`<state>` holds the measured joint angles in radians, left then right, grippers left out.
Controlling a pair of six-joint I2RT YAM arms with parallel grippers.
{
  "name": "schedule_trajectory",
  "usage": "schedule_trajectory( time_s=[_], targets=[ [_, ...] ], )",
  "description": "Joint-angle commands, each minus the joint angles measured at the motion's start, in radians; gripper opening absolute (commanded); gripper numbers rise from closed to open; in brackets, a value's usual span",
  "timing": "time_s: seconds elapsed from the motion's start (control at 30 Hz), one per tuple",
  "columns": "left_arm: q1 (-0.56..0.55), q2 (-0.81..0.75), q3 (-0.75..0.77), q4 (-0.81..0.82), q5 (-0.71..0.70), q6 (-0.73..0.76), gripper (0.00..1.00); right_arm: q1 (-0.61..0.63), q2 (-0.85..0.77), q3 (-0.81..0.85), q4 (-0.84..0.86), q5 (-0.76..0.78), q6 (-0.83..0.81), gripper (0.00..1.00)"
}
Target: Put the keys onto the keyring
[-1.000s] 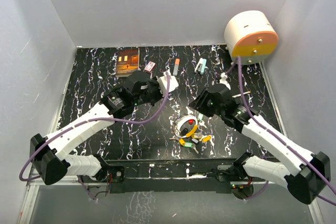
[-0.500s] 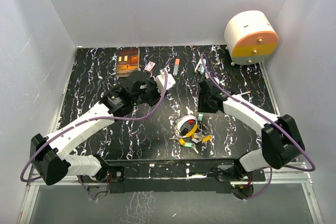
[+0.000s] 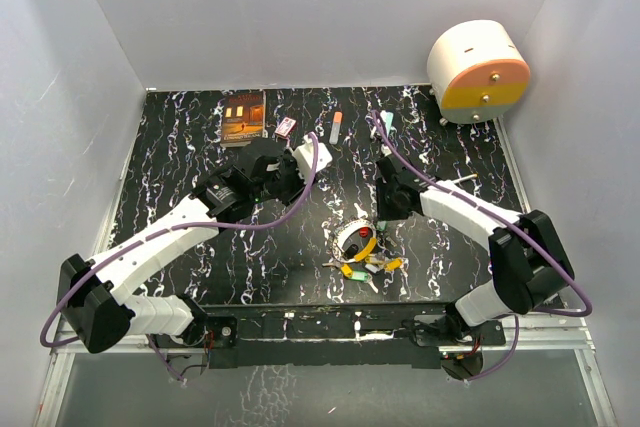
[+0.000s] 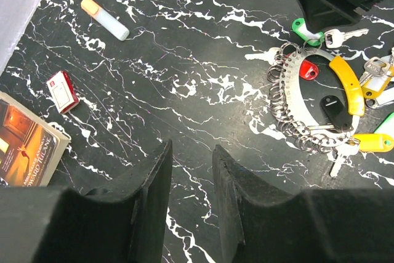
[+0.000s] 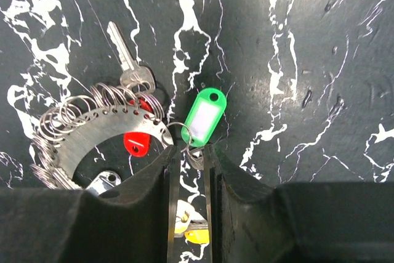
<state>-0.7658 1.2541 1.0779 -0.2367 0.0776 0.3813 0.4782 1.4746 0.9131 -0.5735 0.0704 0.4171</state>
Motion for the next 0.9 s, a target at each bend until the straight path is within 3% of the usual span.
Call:
schedule_trajectory(
  time_s=[0.0,0.4,0.87],
  targets=[
    [0.008,-0.035,-0.007,0.026,0.000,-0.012,0.32,-0.004,-0.040,-0.035,0.053,-0.023,-0.021,0.27],
    [0.010,-0.030,-0.007,0.028,0.005,-0.014,0.32,-0.003,-0.016,-0.062,0.077,0.006,-0.027,0.35],
    [0.016,-0.030,-0.012,0.033,0.011,-0.019,0.33,-0.003,0.042,-0.077,0.123,0.003,-0.045,0.27]
  ],
)
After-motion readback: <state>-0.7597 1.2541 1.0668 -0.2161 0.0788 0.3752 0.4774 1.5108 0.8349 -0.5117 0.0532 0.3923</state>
